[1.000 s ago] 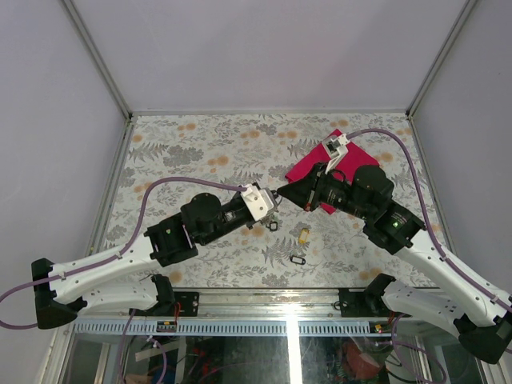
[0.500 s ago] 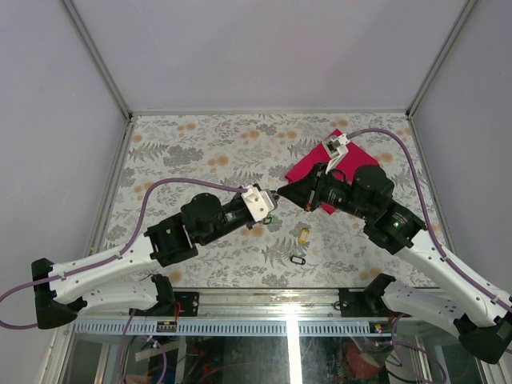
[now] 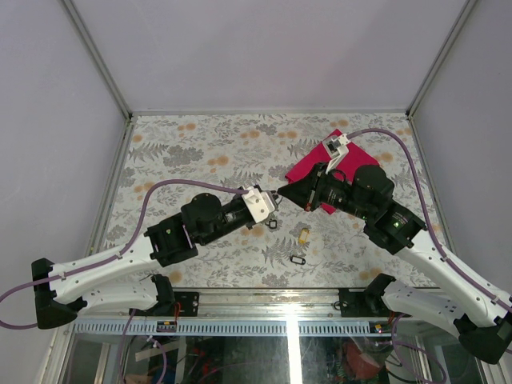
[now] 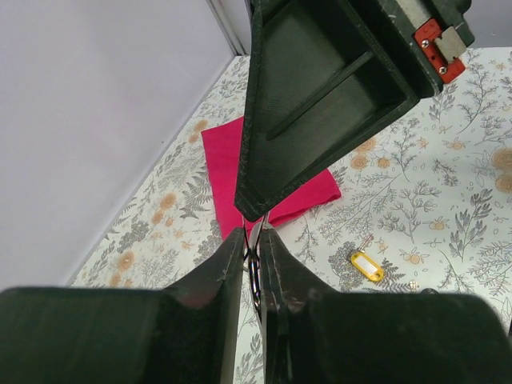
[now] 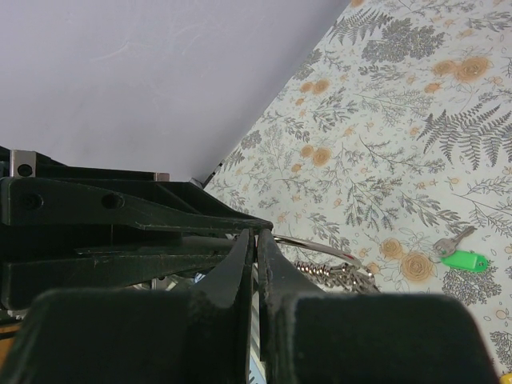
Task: Put the keys on the keyring
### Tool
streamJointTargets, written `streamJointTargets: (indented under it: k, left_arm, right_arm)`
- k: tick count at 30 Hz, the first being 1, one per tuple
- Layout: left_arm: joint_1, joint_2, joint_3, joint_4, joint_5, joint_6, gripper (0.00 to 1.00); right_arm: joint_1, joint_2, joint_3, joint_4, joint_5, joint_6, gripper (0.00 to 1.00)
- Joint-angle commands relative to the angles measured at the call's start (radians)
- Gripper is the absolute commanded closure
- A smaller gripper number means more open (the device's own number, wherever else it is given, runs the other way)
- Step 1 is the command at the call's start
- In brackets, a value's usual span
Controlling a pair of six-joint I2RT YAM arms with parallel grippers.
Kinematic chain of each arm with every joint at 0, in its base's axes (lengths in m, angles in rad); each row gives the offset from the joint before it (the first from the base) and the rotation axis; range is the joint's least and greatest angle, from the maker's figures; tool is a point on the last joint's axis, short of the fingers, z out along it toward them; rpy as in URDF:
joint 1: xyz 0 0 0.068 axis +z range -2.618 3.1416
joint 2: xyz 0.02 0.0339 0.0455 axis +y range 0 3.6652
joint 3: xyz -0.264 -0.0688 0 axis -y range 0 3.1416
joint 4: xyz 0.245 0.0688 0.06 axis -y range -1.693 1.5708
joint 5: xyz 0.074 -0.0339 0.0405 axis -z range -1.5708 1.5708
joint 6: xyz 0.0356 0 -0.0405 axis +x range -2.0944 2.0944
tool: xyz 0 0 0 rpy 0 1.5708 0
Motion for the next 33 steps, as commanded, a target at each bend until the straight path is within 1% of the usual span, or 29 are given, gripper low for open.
streamJointTargets:
  k: [1,6,16,18,22,25,29,33]
  left_arm:
    - [-0.003,-0.008,0.001,0.028,-0.017,0.024,0.90]
    - [-0.004,-0.011,0.003,0.028,-0.030,0.020,1.00]
    - [-0.004,-0.020,0.000,0.057,-0.105,-0.038,1.00]
    - [-0.004,-0.020,0.001,0.055,-0.109,-0.045,1.00]
    - [-0.005,-0.015,0.003,0.047,-0.108,-0.053,1.00]
    - [-0.004,-0.014,0.001,0.042,-0.113,-0.056,1.00]
    - [-0.004,-0.012,0.004,0.032,-0.136,-0.062,1.00]
    - [-0.004,-0.002,0.012,0.013,-0.199,-0.103,1.00]
  right_arm:
    - [0.005,-0.030,0.062,0.043,-0.002,0.001,1.00]
    - [0.004,-0.027,0.063,0.041,-0.002,-0.001,1.00]
    - [0.004,-0.046,0.034,0.052,0.010,-0.017,1.00]
    - [0.005,-0.051,0.028,0.054,0.015,-0.020,0.95]
    - [0.004,-0.072,0.008,0.073,0.039,-0.027,0.77]
    - [0.004,-0.103,-0.015,0.089,0.084,-0.044,0.68]
    - [0.005,-0.156,-0.048,0.070,0.170,-0.092,0.63]
    - [0.004,-0.188,-0.056,-0.089,0.296,-0.149,0.61]
